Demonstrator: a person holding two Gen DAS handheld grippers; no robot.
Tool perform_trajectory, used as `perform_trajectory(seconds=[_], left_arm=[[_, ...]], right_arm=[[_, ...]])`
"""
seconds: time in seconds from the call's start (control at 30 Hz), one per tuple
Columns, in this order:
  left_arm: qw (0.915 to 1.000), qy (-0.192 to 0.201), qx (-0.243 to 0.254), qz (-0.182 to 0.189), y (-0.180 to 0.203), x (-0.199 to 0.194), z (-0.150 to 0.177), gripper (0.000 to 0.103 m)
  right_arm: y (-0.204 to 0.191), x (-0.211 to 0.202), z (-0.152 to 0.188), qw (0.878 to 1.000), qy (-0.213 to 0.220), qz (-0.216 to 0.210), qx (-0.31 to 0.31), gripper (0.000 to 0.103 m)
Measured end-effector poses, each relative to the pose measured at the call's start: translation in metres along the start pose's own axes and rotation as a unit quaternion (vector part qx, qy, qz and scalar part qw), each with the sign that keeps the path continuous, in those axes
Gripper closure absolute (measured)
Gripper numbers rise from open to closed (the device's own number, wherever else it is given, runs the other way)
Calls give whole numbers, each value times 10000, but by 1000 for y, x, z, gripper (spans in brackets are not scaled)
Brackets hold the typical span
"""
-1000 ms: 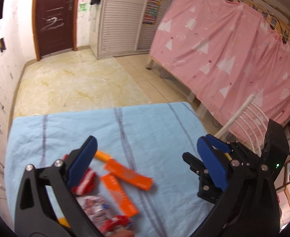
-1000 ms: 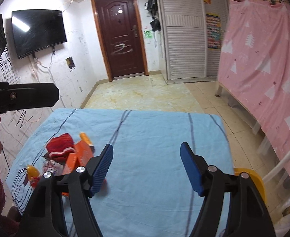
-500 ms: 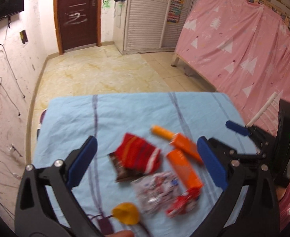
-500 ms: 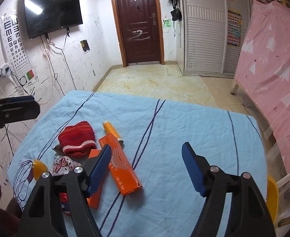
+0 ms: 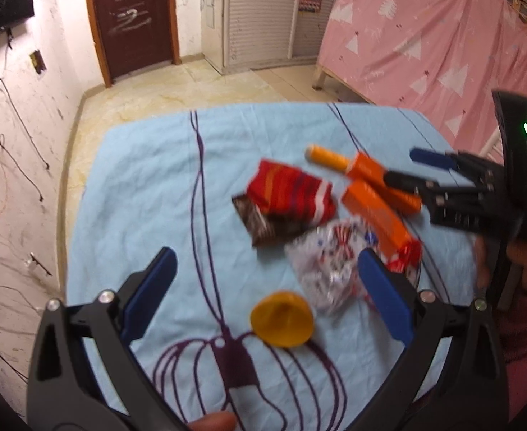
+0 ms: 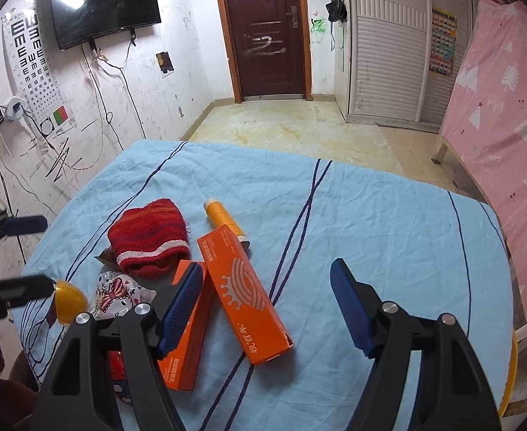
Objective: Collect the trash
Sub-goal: 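Grasp the orange box with the right gripper while the left grasps the yellow lid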
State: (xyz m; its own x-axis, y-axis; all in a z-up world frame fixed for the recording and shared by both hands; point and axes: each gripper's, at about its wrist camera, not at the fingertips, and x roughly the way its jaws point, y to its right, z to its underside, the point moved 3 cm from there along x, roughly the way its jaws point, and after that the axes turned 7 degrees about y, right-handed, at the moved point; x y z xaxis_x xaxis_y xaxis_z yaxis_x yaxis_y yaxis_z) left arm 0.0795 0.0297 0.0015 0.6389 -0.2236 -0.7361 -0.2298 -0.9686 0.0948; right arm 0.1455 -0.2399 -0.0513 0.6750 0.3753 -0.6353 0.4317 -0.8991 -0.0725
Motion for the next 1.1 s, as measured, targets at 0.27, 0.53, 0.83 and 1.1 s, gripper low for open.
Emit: perform_trajectory(seconds=[0.27,0.53,0.83,1.1], left_arm=[[9995,-218,5,232,-2,12,24,6],[9991,-327,61,269,4,23,34,19],[9993,-286,152,195,7,27,40,38],[9991,-258,115,303,13,25,39,63]], right_arm=[[0,10,4,9999,-108,-5,28,36],[-5,16,7,9996,-183,129,-168,36],[-3,18,10,9994,-231,175,-186,47],[-2,19,13,9993,-284,164,-160,73]])
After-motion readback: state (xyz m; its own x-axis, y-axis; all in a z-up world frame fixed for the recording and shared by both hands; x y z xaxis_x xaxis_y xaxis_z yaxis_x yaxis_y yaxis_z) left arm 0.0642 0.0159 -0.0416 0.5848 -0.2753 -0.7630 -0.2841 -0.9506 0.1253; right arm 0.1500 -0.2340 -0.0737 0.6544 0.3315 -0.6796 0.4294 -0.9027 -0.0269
